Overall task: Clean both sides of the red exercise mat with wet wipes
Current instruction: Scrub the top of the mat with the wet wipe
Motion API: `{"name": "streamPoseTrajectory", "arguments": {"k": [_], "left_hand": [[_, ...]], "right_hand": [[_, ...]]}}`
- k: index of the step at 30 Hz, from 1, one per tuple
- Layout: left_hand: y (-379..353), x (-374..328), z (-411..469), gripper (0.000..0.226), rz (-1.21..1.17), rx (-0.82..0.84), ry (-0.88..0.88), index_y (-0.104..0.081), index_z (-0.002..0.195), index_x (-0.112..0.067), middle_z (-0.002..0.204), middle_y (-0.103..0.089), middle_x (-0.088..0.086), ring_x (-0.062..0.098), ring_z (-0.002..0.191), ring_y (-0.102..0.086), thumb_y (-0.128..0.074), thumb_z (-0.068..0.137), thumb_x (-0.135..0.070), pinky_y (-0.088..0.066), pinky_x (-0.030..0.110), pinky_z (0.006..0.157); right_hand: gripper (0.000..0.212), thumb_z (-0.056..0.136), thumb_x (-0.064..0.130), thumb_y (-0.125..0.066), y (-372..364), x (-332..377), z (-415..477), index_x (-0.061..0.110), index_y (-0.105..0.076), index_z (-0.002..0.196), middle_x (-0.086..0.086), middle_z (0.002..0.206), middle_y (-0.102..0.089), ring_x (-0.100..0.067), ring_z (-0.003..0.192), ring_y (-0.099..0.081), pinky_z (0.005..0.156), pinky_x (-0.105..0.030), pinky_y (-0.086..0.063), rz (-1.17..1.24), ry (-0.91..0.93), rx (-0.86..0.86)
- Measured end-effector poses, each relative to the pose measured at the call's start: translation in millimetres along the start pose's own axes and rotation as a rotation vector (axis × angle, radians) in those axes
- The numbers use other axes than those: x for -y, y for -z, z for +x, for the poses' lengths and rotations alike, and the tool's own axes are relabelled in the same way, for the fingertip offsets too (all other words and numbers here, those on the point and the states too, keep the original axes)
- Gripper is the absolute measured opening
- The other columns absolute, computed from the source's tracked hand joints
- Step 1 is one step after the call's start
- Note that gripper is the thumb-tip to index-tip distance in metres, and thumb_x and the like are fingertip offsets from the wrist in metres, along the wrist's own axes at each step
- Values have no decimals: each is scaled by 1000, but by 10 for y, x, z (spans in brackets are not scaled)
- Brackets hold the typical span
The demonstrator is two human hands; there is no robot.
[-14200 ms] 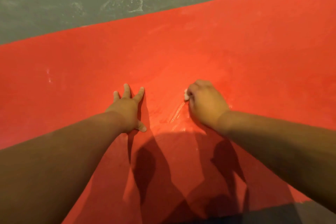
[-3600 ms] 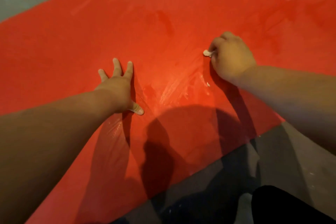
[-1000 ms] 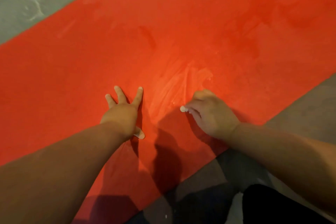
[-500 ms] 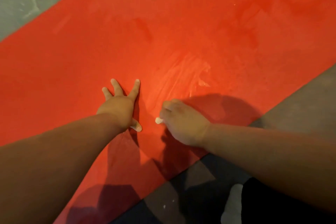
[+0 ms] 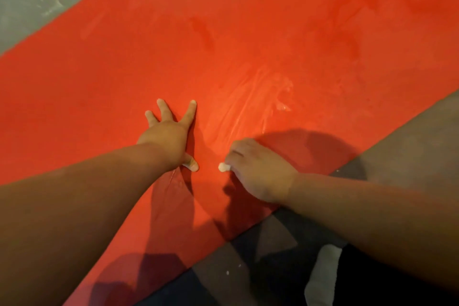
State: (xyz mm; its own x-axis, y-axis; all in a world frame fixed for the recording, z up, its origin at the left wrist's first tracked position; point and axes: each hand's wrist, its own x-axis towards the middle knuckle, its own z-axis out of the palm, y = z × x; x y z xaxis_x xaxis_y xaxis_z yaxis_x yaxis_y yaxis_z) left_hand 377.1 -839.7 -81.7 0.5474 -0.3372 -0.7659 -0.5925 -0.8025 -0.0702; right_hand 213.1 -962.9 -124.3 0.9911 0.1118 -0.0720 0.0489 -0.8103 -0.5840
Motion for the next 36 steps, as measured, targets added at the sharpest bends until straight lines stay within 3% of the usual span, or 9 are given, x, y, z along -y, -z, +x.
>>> {"name": "streamPoseTrajectory", "arguments": {"k": [2,5,9,15,24,28,31,33,36], "left_hand": [[0,-6,5,144,22,2,-4,27,143,-44,151,30,25,54,140,8,-89,57,-44,-27,60,107],[26,-48,6,144,95,16,9,28,145,-36,151,24,30,55,140,1,-87,59,-47,-28,59,108],[103,-231,10,144,238,13,16,27,146,-16,152,8,37,53,139,-17,-85,62,-49,-33,55,106],[77,-302,5,143,192,42,39,28,145,-11,149,13,40,54,139,-11,-87,64,-39,-31,57,108],[74,-190,11,145,136,-1,-22,25,148,-17,151,14,36,55,139,-8,-89,61,-38,-29,56,108],[116,-265,-35,145,153,22,11,27,146,-14,151,14,37,55,139,-10,-88,62,-40,-28,56,109],[118,-351,-65,144,192,20,-21,26,146,-11,150,9,39,56,137,-20,-87,63,-44,-32,54,108],[44,-378,-75,146,194,39,-102,28,146,-20,149,16,38,60,135,-14,-87,60,-47,-30,56,108],[-79,-341,-75,148,160,57,-146,34,140,-40,146,33,32,62,135,4,-89,58,-43,-29,60,108]], "right_hand": [[10,82,11,-55,92,-139,-47,11,-65,82,-8,82,-60,-31,79,-58,74,-40,-47,-33,13,30],[13,83,9,-55,500,-728,27,5,-66,87,-18,88,-60,-39,89,-57,82,-39,-36,-160,-351,-302],[18,86,7,-54,800,-1028,54,3,-67,99,-21,102,-57,-39,102,-51,88,-39,-34,-207,-668,-334],[12,85,9,-54,28,5,-166,8,-66,85,-13,88,-61,-32,89,-57,83,-39,-45,-41,-219,-85],[17,88,11,-56,884,-1032,-215,6,-67,100,-20,109,-57,-37,100,-54,80,-36,-35,-155,-795,-349],[19,84,8,-52,246,-298,-154,7,-69,93,-16,98,-63,-35,96,-58,83,-36,-44,-100,-485,-213],[19,88,14,-49,-113,333,-393,14,-68,92,-6,95,-61,-25,93,-57,84,-36,-47,29,-179,72],[19,90,17,-51,-78,264,-497,17,-68,98,-3,101,-58,-21,98,-55,88,-35,-46,44,-164,186],[19,85,12,-55,295,-334,-422,16,-69,97,-7,100,-57,-28,99,-56,86,-39,-45,3,-410,7]]}}
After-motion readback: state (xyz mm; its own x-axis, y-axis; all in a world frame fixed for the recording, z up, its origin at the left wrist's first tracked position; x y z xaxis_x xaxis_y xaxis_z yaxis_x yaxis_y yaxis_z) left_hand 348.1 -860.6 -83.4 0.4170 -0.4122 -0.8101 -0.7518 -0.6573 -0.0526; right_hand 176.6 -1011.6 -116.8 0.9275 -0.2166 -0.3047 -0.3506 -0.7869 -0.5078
